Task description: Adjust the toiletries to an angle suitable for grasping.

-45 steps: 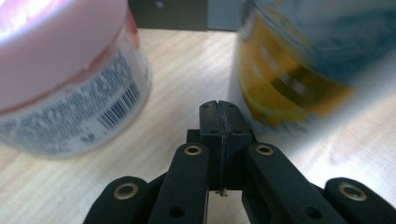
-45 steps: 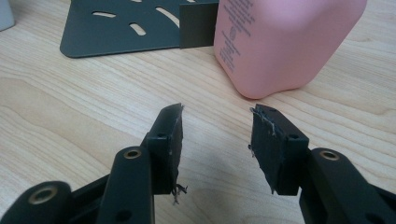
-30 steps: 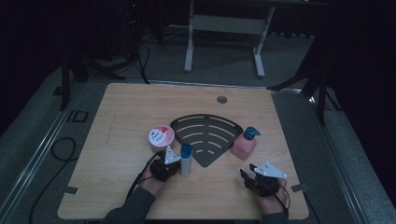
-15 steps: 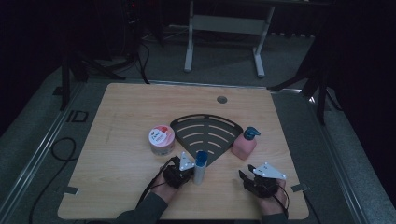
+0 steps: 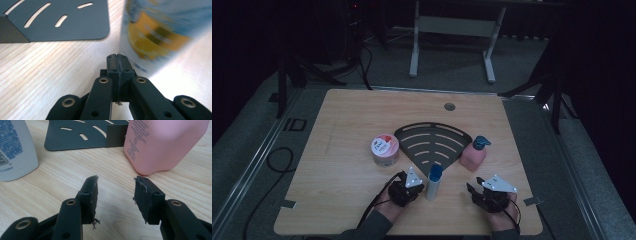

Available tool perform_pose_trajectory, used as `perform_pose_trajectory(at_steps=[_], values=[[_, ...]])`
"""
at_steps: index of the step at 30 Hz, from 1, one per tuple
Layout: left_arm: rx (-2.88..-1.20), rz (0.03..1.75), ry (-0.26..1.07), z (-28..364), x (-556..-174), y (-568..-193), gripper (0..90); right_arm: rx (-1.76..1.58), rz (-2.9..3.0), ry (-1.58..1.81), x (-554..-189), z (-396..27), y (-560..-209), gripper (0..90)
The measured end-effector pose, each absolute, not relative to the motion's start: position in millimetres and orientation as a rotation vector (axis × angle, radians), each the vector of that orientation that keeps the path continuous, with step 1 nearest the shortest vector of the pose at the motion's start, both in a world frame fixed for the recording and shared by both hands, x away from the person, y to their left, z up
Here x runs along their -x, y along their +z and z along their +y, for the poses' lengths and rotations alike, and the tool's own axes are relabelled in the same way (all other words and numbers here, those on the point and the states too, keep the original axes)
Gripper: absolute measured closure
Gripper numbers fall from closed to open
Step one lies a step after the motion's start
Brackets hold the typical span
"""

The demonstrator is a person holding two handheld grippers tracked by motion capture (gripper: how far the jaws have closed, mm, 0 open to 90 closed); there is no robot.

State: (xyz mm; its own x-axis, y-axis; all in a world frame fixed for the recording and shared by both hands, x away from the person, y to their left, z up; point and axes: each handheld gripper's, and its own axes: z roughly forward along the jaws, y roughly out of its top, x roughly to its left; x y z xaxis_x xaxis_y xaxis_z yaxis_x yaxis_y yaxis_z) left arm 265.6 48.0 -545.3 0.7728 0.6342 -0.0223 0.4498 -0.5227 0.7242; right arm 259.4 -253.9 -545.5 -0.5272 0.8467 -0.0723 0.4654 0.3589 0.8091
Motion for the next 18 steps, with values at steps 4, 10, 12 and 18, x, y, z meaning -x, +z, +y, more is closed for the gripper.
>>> perform_pose_trajectory(at_steps=[4,10,12,18], values=[[-2.229,0.764,0.31,49,-256,-542,89.7,-1.133,2.143,1.039,-259,-253,-546,53.0],[-2.254,0.737,0.327,40,-252,-544,89.7,-1.128,2.148,1.039,-259,-251,-546,53.3],[-2.253,0.747,0.318,36,-256,-546,89.7,-1.13,2.149,1.039,-259,-252,-546,53.3],[-2.244,0.73,0.312,25,-260,-544,89.6,-1.127,2.148,1.04,-259,-252,-546,53.3]])
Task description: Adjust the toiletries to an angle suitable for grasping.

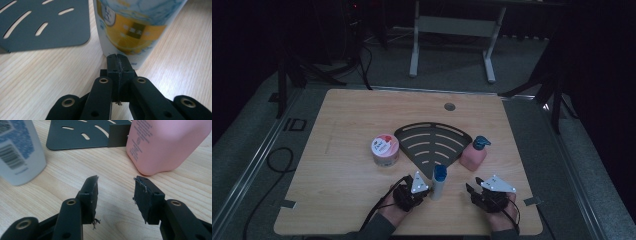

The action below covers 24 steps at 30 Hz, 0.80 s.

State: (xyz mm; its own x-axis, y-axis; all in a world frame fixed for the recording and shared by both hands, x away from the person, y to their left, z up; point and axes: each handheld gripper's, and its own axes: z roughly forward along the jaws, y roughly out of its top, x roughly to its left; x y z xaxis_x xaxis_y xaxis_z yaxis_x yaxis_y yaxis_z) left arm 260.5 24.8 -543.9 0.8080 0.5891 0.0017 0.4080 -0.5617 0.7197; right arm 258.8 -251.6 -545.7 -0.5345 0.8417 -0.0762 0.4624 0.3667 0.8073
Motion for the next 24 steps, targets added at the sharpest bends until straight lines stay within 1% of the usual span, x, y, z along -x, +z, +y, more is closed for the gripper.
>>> perform_pose_trajectory(at_steps=[3,8,24], values=[[-2.249,0.698,0.299,16,-256,-544,89.5,-1.126,2.147,1.041,-258,-252,-545,53.2],[-2.241,0.692,0.291,6,-257,-544,89.5,-1.116,2.15,1.044,-257,-251,-545,52.7],[-2.239,0.689,0.296,-22,-279,-544,89.4,-1.087,2.159,1.036,-248,-249,-542,52.4]])
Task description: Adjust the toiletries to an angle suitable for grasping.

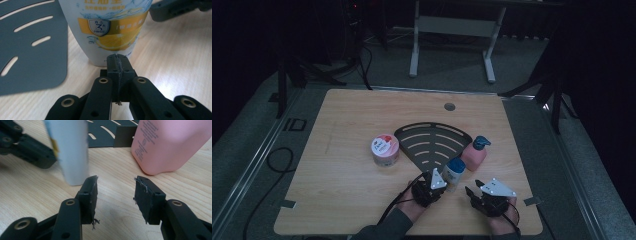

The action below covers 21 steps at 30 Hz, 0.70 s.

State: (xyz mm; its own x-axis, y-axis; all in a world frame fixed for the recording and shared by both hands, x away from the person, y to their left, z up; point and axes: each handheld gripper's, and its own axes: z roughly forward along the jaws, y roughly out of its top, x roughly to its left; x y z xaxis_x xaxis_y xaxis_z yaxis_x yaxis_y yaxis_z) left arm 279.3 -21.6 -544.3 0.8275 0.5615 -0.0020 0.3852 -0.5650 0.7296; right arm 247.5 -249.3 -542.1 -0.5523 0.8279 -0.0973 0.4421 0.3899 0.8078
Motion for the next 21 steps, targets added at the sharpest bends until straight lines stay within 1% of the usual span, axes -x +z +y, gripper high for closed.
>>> perform_pose_trajectory(at_steps=[3,12,21], values=[[-2.244,0.7,0.307,-25,-290,-544,89.4,-1.086,2.159,1.038,-248,-250,-542,52.4],[-2.247,0.703,0.314,-40,-300,-543,89.4,-1.084,2.162,1.037,-248,-249,-542,52.7],[-2.239,0.71,0.312,-63,-312,-542,89.4,-1.086,2.157,1.037,-248,-251,-542,53.4]])
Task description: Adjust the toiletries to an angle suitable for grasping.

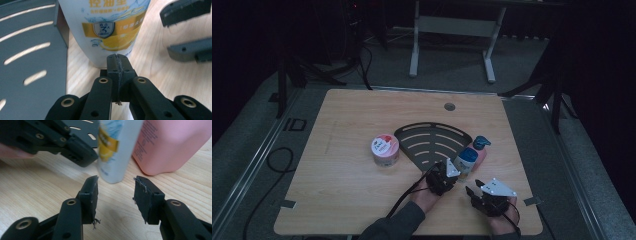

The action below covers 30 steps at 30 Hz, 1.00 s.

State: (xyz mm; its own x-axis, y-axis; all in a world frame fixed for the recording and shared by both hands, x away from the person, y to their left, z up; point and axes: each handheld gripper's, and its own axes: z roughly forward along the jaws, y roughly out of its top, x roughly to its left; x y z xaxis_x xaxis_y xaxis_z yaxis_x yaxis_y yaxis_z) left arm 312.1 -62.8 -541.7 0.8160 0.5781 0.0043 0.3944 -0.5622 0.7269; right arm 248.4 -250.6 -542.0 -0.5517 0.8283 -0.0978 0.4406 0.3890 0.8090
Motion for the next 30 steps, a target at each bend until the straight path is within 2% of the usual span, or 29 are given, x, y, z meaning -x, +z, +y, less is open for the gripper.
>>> perform_pose_trajectory(at_steps=[7,9,11,13,14,17,30], values=[[-2.212,0.742,0.31,-69,-320,-542,89.3,-1.101,2.152,1.042,-250,-253,-542,53.4],[-2.207,0.749,0.315,-71,-324,-542,89.3,-1.099,2.15,1.038,-252,-252,-543,55.9],[-2.201,0.758,0.312,-72,-326,-542,89.3,-1.102,2.148,1.036,-255,-251,-544,63.0],[-2.201,0.758,0.312,-72,-326,-542,89.3,-1.102,2.147,1.032,-257,-251,-544,63.0],[-2.202,0.76,0.316,-73,-327,-542,89.3,-1.106,2.14,1.023,-261,-249,-544,80.2],[-2.203,0.759,0.321,-73,-327,-542,89.3,-1.105,2.148,1.01,-268,-246,-545,89.7],[-2.209,0.762,0.331,-71,-330,-542,89.0,-1.105,2.18,0.968,-285,-243,-550,90.0]])
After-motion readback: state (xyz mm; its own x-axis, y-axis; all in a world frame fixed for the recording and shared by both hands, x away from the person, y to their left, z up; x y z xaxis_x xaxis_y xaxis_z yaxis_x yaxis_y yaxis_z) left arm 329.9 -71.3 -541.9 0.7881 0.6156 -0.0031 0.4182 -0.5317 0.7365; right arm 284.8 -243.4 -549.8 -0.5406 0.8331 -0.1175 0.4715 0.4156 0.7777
